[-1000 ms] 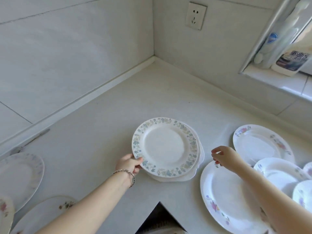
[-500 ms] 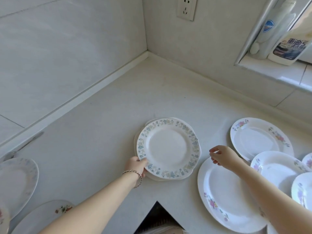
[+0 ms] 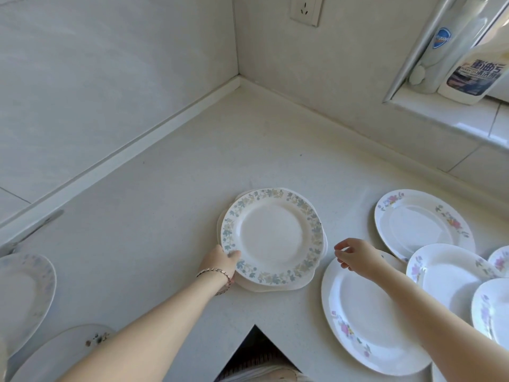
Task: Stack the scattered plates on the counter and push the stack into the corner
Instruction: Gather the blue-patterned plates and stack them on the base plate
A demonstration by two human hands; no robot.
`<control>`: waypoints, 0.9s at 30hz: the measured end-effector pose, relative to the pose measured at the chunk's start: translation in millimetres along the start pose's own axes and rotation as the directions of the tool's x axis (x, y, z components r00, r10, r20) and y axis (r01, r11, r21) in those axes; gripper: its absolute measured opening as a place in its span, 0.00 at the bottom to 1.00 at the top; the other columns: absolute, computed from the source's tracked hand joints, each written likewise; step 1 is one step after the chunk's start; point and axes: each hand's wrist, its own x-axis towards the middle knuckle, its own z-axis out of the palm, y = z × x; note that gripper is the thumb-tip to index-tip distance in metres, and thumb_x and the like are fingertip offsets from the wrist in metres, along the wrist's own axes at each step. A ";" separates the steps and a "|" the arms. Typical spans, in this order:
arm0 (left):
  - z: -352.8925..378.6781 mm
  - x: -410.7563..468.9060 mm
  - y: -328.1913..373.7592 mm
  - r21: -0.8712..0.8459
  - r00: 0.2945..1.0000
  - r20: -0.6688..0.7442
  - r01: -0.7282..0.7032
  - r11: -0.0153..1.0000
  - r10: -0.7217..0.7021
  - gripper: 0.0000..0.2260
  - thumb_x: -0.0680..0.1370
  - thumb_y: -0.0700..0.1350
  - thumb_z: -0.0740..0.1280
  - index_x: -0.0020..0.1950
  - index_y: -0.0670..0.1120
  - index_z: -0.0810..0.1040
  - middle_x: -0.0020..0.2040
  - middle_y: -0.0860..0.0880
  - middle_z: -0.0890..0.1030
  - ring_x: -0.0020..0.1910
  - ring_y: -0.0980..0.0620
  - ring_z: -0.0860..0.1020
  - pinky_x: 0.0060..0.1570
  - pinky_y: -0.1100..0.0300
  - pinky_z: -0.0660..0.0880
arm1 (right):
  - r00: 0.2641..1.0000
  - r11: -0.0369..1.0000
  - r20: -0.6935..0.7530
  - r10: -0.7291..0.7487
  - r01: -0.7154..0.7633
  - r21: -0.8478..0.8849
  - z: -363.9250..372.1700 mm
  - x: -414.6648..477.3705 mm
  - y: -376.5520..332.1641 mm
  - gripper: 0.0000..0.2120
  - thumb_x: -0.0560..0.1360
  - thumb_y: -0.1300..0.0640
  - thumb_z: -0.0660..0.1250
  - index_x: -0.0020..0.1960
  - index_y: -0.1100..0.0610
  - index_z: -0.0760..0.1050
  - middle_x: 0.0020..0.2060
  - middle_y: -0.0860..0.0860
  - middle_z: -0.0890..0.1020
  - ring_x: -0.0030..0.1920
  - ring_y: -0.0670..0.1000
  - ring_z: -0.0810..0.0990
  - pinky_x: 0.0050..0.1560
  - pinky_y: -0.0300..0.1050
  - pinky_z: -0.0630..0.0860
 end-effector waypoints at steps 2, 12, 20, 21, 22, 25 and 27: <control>0.9 1.1 -1.9 0.101 1.000 -0.009 -0.024 0.995 0.025 0.17 0.78 0.55 0.58 0.56 0.43 0.73 0.52 0.43 0.81 0.51 0.43 0.80 0.53 0.53 0.77 | 1.000 1.000 0.005 0.011 -0.011 -0.020 0.2 -2.1 -2.6 0.09 0.76 0.59 0.62 0.54 0.59 0.75 0.34 0.49 0.79 0.33 0.46 0.76 0.35 0.39 0.72; -64.3 -11.6 -87.3 0.192 0.980 -0.189 0.103 0.976 -0.066 0.07 0.75 0.43 0.55 0.38 0.45 0.68 0.39 0.44 0.79 0.39 0.44 0.76 0.35 0.61 0.66 | 0.951 0.930 0.060 -0.303 0.309 -0.201 37.5 -41.8 -103.3 0.12 0.76 0.57 0.62 0.58 0.55 0.76 0.38 0.47 0.78 0.38 0.50 0.76 0.38 0.38 0.69; -117.2 -67.4 -215.2 -0.117 0.868 -0.337 0.347 0.931 -0.365 0.10 0.72 0.38 0.57 0.31 0.46 0.66 0.32 0.43 0.74 0.32 0.47 0.71 0.36 0.59 0.65 | 0.771 0.753 0.501 -0.393 0.582 -0.307 169.9 -83.5 -188.1 0.14 0.75 0.56 0.61 0.59 0.55 0.76 0.51 0.53 0.81 0.47 0.51 0.78 0.51 0.38 0.72; -119.5 -77.5 -228.6 -0.145 0.843 -0.354 0.379 0.914 -0.406 0.10 0.72 0.38 0.57 0.31 0.46 0.66 0.32 0.44 0.73 0.32 0.47 0.69 0.36 0.59 0.64 | 0.746 0.743 0.543 -0.386 0.600 -0.296 188.0 -89.2 -192.3 0.13 0.75 0.56 0.61 0.58 0.55 0.77 0.50 0.53 0.81 0.45 0.50 0.77 0.50 0.39 0.73; -120.4 -86.2 -243.0 -0.171 0.820 -0.370 0.403 0.899 -0.437 0.10 0.73 0.38 0.57 0.32 0.46 0.67 0.31 0.44 0.73 0.32 0.47 0.70 0.36 0.58 0.66 | 0.721 0.731 0.583 -0.375 0.617 -0.292 206.4 -94.9 -195.8 0.13 0.75 0.55 0.62 0.57 0.55 0.77 0.51 0.54 0.82 0.45 0.50 0.77 0.50 0.40 0.75; -118.7 -107.4 -283.8 -0.306 0.770 -0.375 0.422 0.853 -0.516 0.09 0.73 0.38 0.57 0.32 0.44 0.69 0.34 0.38 0.78 0.34 0.43 0.78 0.42 0.49 0.77 | 0.684 0.729 0.659 -0.312 0.618 -0.296 258.5 -113.5 -203.4 0.14 0.75 0.53 0.61 0.59 0.55 0.75 0.52 0.54 0.82 0.44 0.50 0.77 0.39 0.40 0.74; -116.1 -119.9 -307.4 -0.329 0.755 -0.356 0.450 0.830 -0.550 0.08 0.73 0.39 0.56 0.35 0.45 0.69 0.38 0.38 0.82 0.36 0.45 0.78 0.46 0.49 0.78 | 0.697 0.819 0.671 -0.251 0.523 -0.237 289.6 -125.0 -205.5 0.13 0.75 0.53 0.61 0.57 0.57 0.73 0.47 0.57 0.82 0.42 0.52 0.77 0.41 0.42 0.75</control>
